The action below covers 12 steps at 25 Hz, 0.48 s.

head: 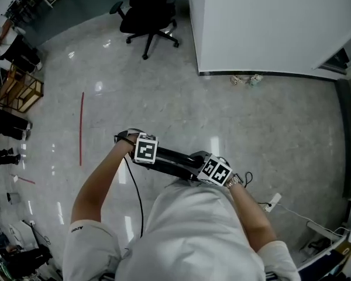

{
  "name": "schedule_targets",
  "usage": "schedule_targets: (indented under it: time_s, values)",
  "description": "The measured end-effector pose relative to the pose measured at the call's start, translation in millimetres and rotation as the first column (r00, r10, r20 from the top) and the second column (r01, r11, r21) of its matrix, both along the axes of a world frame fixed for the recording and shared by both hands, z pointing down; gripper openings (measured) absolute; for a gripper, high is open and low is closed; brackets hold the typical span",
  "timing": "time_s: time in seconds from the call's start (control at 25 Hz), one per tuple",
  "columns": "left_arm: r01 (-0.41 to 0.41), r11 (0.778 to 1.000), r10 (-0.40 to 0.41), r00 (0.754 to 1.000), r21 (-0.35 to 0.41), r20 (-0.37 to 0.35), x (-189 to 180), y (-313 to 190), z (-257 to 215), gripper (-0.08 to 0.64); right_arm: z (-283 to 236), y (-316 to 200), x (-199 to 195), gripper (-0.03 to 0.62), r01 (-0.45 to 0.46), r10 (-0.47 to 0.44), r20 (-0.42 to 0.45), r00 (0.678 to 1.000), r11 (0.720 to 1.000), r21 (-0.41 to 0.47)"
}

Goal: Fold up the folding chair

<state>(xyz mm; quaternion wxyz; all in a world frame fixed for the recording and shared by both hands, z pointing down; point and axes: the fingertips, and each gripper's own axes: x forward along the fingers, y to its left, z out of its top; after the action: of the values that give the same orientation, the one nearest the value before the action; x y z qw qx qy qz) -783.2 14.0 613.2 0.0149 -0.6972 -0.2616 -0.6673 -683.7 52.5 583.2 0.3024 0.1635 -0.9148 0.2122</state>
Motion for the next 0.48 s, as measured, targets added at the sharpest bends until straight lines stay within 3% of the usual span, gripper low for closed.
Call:
schedule_targets:
  time_s: [0.48]
  values:
    - [-0.196,0.979,0.191,0.977,0.048,0.097,146,35,-14,0.087,-1,58,138,0.064,-0.184,0.184,0.063,0.981,0.983,-0.002]
